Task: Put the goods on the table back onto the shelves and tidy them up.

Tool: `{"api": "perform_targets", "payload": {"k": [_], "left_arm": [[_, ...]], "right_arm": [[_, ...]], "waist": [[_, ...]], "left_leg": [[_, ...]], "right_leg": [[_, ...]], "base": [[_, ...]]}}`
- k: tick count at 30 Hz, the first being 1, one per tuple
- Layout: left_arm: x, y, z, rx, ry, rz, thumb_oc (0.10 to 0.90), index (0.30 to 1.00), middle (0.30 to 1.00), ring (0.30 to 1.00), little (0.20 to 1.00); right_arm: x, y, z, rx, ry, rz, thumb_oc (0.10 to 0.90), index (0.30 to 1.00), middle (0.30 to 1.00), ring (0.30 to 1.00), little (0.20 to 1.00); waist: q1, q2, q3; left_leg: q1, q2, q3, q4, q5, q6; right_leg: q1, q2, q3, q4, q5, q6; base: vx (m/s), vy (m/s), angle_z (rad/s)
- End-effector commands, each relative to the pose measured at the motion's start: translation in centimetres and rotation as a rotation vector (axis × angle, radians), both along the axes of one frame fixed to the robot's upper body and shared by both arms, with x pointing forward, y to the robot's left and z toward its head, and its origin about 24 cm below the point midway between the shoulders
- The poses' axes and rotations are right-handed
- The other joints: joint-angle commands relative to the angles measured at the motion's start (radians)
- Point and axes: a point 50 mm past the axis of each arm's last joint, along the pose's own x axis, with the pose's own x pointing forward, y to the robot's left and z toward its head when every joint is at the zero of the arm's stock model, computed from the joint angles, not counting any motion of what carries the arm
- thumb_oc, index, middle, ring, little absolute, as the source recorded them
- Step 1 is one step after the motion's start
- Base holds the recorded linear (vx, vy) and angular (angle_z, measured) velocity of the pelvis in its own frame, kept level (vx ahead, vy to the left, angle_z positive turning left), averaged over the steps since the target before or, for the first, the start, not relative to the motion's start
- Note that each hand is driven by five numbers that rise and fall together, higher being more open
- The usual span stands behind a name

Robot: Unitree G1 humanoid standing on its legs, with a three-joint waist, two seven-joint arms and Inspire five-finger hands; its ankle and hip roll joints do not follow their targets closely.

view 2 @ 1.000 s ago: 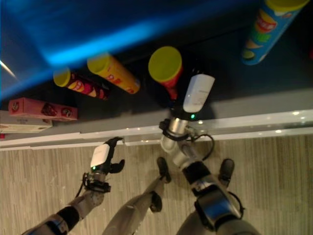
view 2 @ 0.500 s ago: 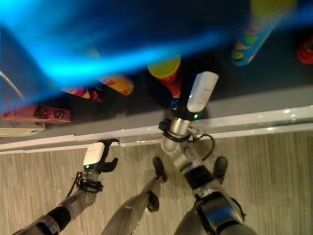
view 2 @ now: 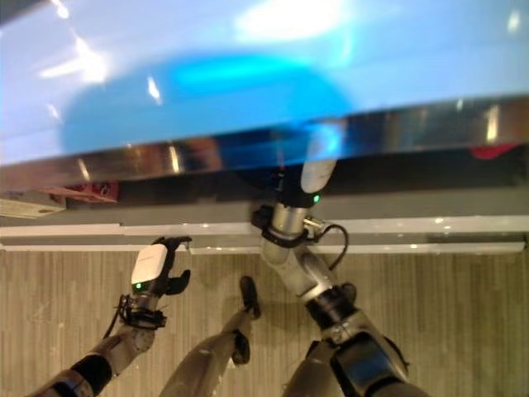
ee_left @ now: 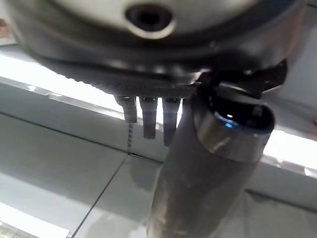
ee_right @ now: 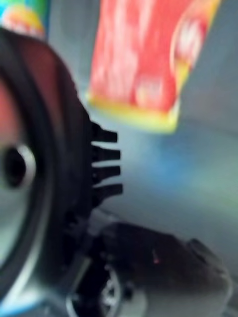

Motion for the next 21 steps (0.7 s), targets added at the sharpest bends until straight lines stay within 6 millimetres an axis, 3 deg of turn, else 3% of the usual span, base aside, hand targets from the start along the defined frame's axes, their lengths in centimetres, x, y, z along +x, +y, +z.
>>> {"api": "perform_targets", "payload": {"k": [1,3,4,8,10,18,19,20,21], "left_arm": [[0.3,2.8,1.3,0.032,-0.068,0.059,0.800,0.900,0.900,0.900,0.900],[-0.7,3.1,0.3,0.031,-0.010,0.071,0.800,0.900,0.900,0.900,0.900],[-0.7,3.1,0.3,0.031,-0.008,0.070,0.800,0.900,0.900,0.900,0.900],[-3.2,4.1,-1.9,0.029,0.121,0.121,0.800,0.900,0.900,0.900,0.900],[-3.7,4.3,-2.4,0.029,0.152,0.125,0.800,0.900,0.900,0.900,0.900],[-7.3,3.4,-5.3,-0.041,0.356,0.120,0.800,0.900,0.900,0.900,0.900],[-7.6,3.0,-5.6,-0.059,0.380,0.115,0.800,0.900,0.900,0.900,0.900],[-7.6,2.8,-5.7,-0.062,0.390,0.110,0.800,0.900,0.900,0.900,0.900],[-7.6,2.8,-5.7,-0.062,0.390,0.109,0.800,0.900,0.900,0.900,0.900]], "right_arm": [[-2.1,1.1,1.4,0.011,-0.130,0.108,0.800,0.900,0.900,0.900,0.900],[-2.8,-0.1,-0.4,0.016,-0.060,0.081,0.800,0.900,0.900,0.900,0.900],[-2.9,-0.1,-0.5,0.016,-0.058,0.081,0.800,0.900,0.900,0.900,0.900],[-4.8,-2.3,-4.3,0.012,0.107,0.028,0.800,0.900,0.900,0.900,0.900],[-5.3,-3.0,-5.1,-0.005,0.147,0.004,0.800,0.900,0.900,0.900,0.900],[-10.4,-8.9,-12.9,-0.132,0.592,-0.229,0.800,0.900,0.900,0.900,0.900],[-12.0,-10.4,-15.2,-0.163,0.744,-0.302,0.800,0.900,0.900,0.900,0.900],[-12.9,-11.1,-16.2,-0.169,0.817,-0.333,0.800,0.900,0.900,0.900,0.900],[-12.9,-11.1,-16.2,-0.169,0.818,-0.333,0.800,0.900,0.900,0.900,0.900]], "waist": [[0.031,-0.034,-0.122],[0.012,-0.064,-0.136],[0.012,-0.064,-0.135],[-0.024,-0.104,-0.161],[-0.033,-0.111,-0.169],[-0.111,-0.169,-0.226],[-0.135,-0.176,-0.230],[-0.147,-0.181,-0.236],[-0.147,-0.183,-0.236]], "left_leg": [[0.071,0.068,0.000,0.005,-0.117,-0.121],[0.129,0.074,0.003,0.005,-0.132,-0.112],[0.132,0.074,0.003,0.005,-0.132,-0.112],[0.226,0.085,0.016,0.005,-0.155,-0.105],[0.249,0.091,0.021,0.005,-0.160,-0.106],[0.380,0.111,0.050,0.005,-0.196,-0.107],[0.409,0.121,0.056,0.005,-0.207,-0.110],[0.422,0.122,0.060,0.005,-0.210,-0.111],[0.420,0.120,0.061,0.005,-0.206,-0.110]], "right_leg": [[0.012,-0.107,-0.012,0.009,0.088,0.051],[0.067,-0.096,-0.024,0.011,0.077,0.051],[0.071,-0.096,-0.025,0.010,0.077,0.051],[0.153,-0.071,-0.036,0.011,0.060,0.051],[0.172,-0.065,-0.042,0.010,0.052,0.051],[0.272,-0.012,-0.018,0.017,0.022,0.051],[0.293,0.002,-0.009,0.023,0.007,0.051],[0.300,0.008,-0.003,0.027,0.002,0.051],[0.297,0.006,-0.002,0.027,0.005,0.051]], "base": [[0.13,-0.005,0.07],[0.09,0.009,0.01],[0.06,0.009,0.00],[0.11,0.001,-0.13],[0.09,-0.002,-0.14],[0.10,-0.026,-0.24],[0.10,-0.039,-0.17],[0.08,-0.031,-0.08],[0.05,-0.019,-0.02]]}}
